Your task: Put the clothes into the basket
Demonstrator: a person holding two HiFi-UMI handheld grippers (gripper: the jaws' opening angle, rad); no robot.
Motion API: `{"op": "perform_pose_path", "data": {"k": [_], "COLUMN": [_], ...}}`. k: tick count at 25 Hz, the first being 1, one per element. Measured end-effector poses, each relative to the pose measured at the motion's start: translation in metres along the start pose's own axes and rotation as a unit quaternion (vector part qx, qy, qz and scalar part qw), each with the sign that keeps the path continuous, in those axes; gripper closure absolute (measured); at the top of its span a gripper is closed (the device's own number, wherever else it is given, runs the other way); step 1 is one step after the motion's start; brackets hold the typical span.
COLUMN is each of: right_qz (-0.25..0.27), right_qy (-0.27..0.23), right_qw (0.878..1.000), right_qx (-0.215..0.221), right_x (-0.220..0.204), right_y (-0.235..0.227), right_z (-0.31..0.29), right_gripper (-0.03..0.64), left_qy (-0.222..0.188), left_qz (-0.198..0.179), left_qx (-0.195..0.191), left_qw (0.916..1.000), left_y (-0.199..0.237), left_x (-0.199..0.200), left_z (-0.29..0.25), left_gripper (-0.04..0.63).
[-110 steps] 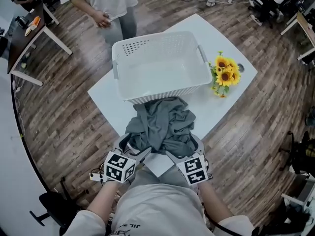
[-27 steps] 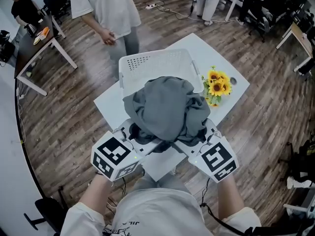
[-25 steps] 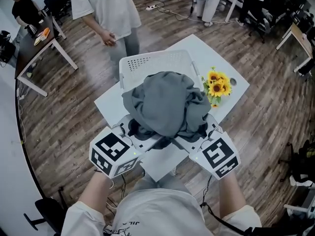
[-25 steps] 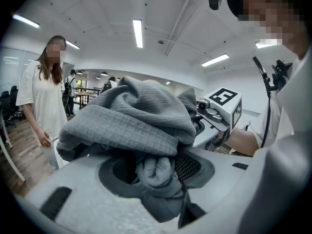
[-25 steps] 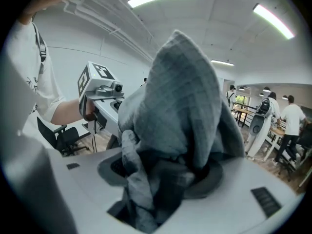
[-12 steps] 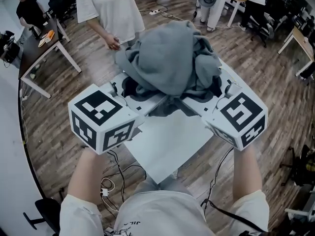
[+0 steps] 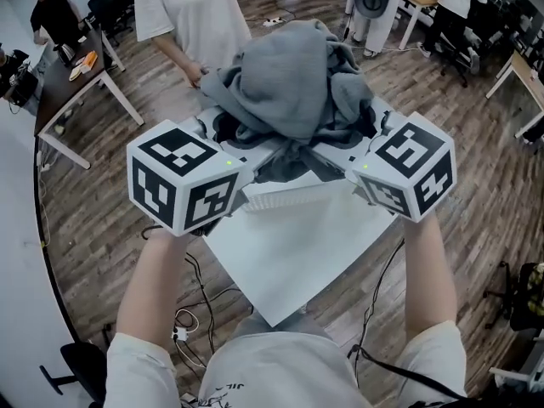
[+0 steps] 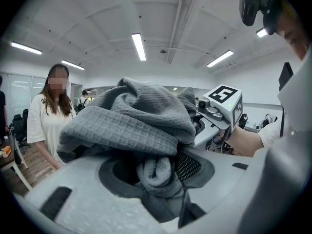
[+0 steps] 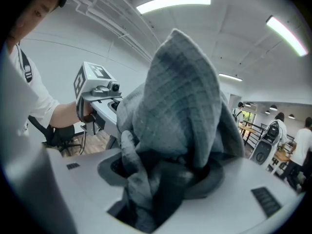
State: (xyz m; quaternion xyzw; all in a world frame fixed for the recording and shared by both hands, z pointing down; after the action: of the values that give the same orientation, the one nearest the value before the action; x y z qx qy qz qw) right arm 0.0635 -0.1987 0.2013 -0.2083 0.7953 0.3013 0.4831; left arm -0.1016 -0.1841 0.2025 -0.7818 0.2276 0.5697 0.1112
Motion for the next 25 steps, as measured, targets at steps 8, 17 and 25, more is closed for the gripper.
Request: {"op": "perform_pose_path", "data": {"k": [8,17,25], "right_qz": [-0.054,-0.098,-0.107], "right_qy": [0.09,0.15,0.213], "right_qw": [0.991,0.975,0.961], "right_qx": [0.082,0.131,0.142], "right_x": [-0.086,-0.163,-0.196], "right_y": [-0.01,-0.006,-0.007], "right_z": [-0.089,-0.15,-0.169], "right_gripper": [0.348,0.348,0.339], "left_qy": [0.047,0.082,0.136], "left_qz": [0.092,0.161,0.204], "left_qx": [0.002,0.002,0.004], "left_qw": [0.9946,0.9835,0.9696], "left_y": [0.058,0.094,0.105], "left_x": [-0.091,-0.167,-0.194], "left_z": [-0.049,-0.087,-0.11], "left_gripper": [0.397,0.397,0.385]}}
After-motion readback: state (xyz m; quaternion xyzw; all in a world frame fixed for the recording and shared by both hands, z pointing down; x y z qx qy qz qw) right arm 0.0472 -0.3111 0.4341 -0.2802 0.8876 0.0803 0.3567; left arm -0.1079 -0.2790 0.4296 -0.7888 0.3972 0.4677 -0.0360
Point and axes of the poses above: the fingertips, and each gripper's own axes: z backward along the fingers, y to its left, x out of its top, the point moved 9 cm from there along z, backward along the fingers, and after that the axes turned 12 degrees about -x, right-handed, at the moved point
